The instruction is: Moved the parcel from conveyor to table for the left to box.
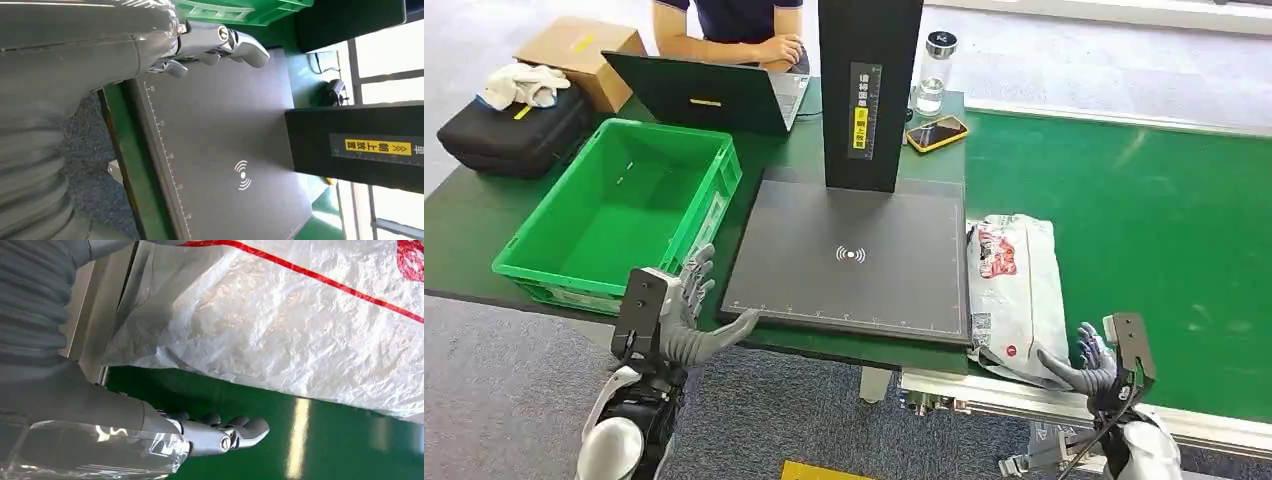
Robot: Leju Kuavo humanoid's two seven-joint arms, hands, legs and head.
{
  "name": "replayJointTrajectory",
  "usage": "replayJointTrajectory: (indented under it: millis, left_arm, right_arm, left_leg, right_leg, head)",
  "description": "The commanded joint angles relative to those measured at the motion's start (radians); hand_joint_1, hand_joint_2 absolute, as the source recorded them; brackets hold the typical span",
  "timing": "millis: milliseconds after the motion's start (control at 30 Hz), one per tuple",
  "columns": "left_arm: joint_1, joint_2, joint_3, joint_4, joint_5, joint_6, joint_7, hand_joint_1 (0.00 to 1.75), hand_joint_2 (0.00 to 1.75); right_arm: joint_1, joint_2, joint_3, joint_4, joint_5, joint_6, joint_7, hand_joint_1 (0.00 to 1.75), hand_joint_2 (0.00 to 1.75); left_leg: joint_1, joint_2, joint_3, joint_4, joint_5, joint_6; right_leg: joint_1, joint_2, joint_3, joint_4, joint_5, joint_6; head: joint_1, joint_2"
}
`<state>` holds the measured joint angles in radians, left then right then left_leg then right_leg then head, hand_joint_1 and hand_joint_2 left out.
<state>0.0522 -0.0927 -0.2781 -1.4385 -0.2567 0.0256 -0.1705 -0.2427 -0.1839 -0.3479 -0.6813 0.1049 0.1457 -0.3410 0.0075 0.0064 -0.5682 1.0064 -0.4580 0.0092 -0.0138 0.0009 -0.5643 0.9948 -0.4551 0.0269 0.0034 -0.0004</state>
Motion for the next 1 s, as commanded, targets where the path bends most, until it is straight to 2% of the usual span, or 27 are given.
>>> replayJointTrajectory:
  millis: [33, 133, 400, 500, 700, 1000]
  left_arm:
    - [-0.011, 0.03, -0.006, 0.01, -0.002, -0.005, 0.003, 0.0, 1.75]
    - [-0.005, 0.031, -0.004, 0.003, -0.002, -0.005, 0.003, 0.0, 1.75]
    - [-0.001, 0.03, -0.002, -0.001, -0.002, -0.004, 0.005, 0.0, 1.75]
    - [0.019, 0.024, 0.0, -0.023, -0.012, 0.0, 0.013, 0.0, 1.75]
    - [0.035, 0.019, -0.004, -0.041, -0.025, 0.006, 0.022, 0.0, 1.75]
    - [0.028, 0.011, -0.007, -0.043, -0.033, 0.005, 0.033, 0.0, 1.75]
  right_arm:
    - [0.023, 0.053, 0.026, 0.01, 0.001, 0.04, 0.021, 0.0, 1.75]
    - [0.05, 0.055, 0.047, -0.073, 0.012, 0.037, 0.063, 0.0, 1.75]
    - [0.058, 0.057, 0.056, -0.105, 0.023, 0.023, 0.087, 0.0, 1.75]
    - [0.105, 0.076, 0.066, -0.249, 0.027, -0.02, 0.173, 0.0, 1.75]
    - [0.19, 0.083, 0.075, -0.507, -0.014, 0.02, 0.301, 0.0, 1.75]
    - [0.161, 0.048, 0.156, -0.487, -0.014, 0.036, 0.36, 0.0, 1.75]
  left_leg:
    - [0.001, 0.0, 0.001, -0.001, 0.0, -0.001]
    - [0.001, 0.0, 0.001, -0.001, 0.0, -0.001]
    - [0.001, 0.0, 0.001, -0.002, 0.0, -0.001]
    - [0.001, 0.0, 0.001, -0.001, 0.0, -0.001]
    - [0.0, -0.002, -0.001, -0.001, 0.0, -0.001]
    - [0.0, -0.001, -0.003, -0.002, 0.0, -0.001]
  right_leg:
    - [0.001, 0.001, 0.001, -0.001, 0.0, -0.001]
    - [0.001, 0.0, 0.001, -0.001, 0.0, -0.001]
    - [0.001, 0.0, 0.001, -0.002, 0.0, -0.002]
    - [0.001, 0.0, 0.001, -0.001, 0.0, -0.001]
    - [0.0, -0.001, 0.0, 0.0, -0.001, -0.001]
    - [0.0, 0.0, -0.003, -0.001, -0.001, -0.001]
  head:
    - [0.0, 0.0]
    - [0.0, 0.0]
    - [0.0, 0.0]
    - [0.0, 0.0]
    - [0.0, 0.0]
    - [0.0, 0.0]
